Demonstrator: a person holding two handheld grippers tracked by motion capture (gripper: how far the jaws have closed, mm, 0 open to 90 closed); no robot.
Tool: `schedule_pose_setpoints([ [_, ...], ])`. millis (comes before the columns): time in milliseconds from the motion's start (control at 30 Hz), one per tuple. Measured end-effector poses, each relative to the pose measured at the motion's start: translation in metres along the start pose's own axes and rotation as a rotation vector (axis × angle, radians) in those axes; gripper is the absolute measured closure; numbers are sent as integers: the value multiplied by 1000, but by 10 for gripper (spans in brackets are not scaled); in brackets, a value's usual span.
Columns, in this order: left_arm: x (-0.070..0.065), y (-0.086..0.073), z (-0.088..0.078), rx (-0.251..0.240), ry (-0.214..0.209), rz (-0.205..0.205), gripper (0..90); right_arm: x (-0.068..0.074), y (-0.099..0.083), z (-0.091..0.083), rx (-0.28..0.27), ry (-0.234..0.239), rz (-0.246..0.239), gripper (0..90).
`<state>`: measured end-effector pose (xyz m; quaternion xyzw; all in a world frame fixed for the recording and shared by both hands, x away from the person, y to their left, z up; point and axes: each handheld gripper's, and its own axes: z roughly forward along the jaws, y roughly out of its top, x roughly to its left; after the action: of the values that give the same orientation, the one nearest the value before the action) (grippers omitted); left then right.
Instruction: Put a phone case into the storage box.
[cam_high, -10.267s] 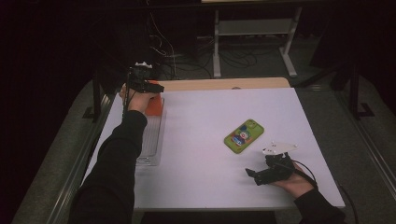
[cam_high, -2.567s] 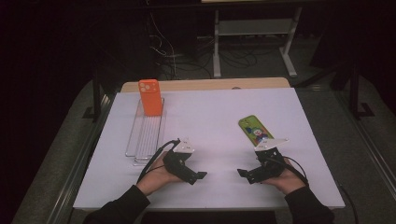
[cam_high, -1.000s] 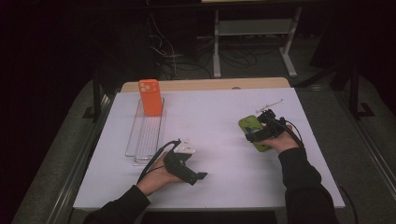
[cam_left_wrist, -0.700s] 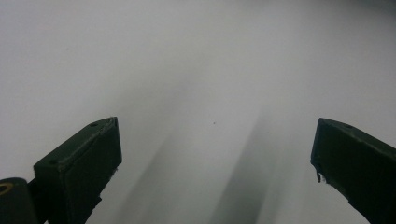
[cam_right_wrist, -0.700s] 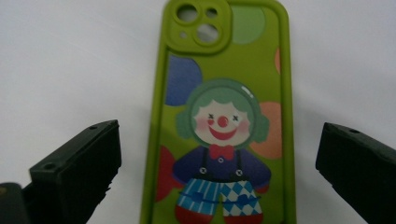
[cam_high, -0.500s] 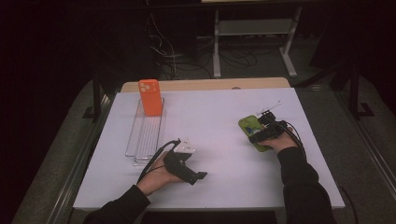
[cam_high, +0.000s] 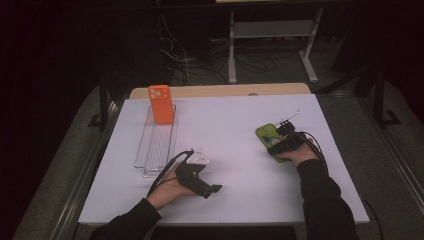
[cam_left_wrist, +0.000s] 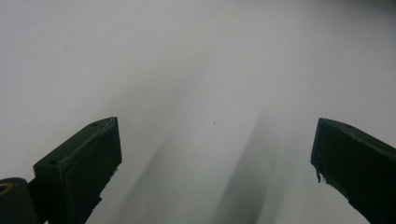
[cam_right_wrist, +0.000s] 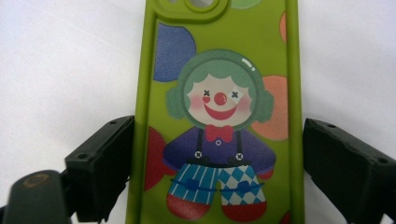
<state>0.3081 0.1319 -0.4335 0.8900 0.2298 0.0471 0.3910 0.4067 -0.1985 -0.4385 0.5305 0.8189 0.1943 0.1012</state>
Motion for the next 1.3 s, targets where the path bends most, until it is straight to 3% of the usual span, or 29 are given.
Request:
schedule_pose_setpoints([
  [467,-1,-1,3,0,0,6,12,1,1,-2,10,4,1,151],
  [600,1,0,3,12,-15,3,12,0,1,-4,-3,32,-7,151],
  [733,2,7,1,30,-20,26,12,3,4,-10,-7,43,-49,151],
  [800,3,11,-2,19,-25,33,12,5,6,-17,-22,46,-89,151],
  [900,8,21,-5,4,-33,31,12,7,7,-24,-29,53,-109,151],
  [1000,11,32,-11,0,-43,41,12,14,10,-36,-49,79,-170,151],
  [1133,15,48,-17,-22,-54,81,12,20,15,-45,-66,106,-214,151],
  [1300,23,64,-22,-41,-69,97,12,32,25,-61,-93,136,-267,151],
])
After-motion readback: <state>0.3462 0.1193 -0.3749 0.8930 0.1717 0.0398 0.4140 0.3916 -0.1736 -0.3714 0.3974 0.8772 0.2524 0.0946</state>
